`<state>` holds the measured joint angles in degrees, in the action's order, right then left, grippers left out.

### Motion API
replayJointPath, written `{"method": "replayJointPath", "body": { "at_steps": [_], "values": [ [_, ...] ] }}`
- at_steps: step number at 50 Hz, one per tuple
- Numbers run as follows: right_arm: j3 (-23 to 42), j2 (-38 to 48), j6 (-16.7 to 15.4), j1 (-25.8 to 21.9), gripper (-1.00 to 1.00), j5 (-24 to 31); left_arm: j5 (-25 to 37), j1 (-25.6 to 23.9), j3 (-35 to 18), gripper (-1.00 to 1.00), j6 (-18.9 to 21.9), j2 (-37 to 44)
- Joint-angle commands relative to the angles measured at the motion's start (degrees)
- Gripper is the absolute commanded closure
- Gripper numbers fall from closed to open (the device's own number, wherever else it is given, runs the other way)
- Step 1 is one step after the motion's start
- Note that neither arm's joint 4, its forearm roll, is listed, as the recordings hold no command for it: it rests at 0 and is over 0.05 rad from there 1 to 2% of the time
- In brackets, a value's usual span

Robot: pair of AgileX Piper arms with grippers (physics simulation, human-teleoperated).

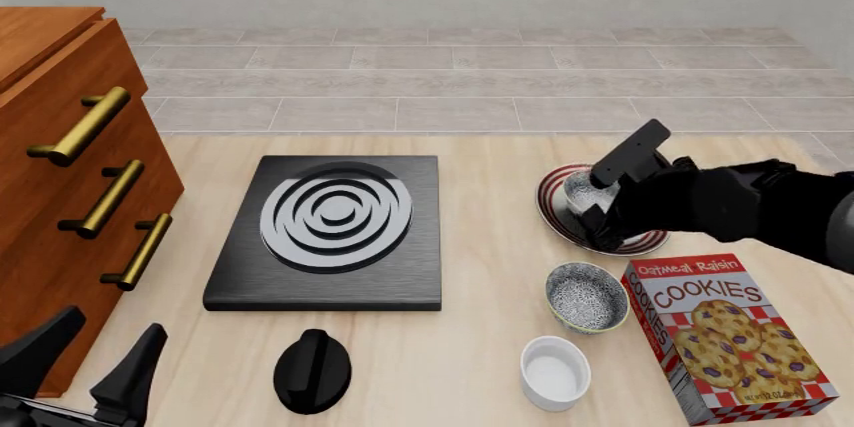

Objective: Pick the akita bowl from table center and place it on the plate.

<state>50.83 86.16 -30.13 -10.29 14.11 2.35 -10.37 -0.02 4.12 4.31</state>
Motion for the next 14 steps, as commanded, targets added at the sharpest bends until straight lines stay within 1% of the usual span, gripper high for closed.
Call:
{"method": "replayJointPath", "body": {
  "at_steps": [1,5,8,10,14],
  "values": [
    [-6.14,-11.18,2.26,-0.48,-1.0,-1.63,0.79,-0.21,-0.02,-1.0,0.2,-0.9],
    [-8.22,-16.03,4.52,-0.29,-1.0,-1.85,0.79,-0.12,-0.04,-1.0,0.21,-0.87],
    [-10.87,-20.1,4.2,0.16,-1.0,-2.26,0.95,-0.24,0.01,-1.0,0.29,-1.09],
    [-12.32,-22.68,5.43,-0.46,-1.0,-2.12,1.19,-0.26,0.01,-1.0,0.38,-1.34],
    [-14.63,-25.16,5.51,-1.02,-1.0,-2.1,1.29,-0.22,0.01,-1.0,0.33,-1.45]
  ]
}}
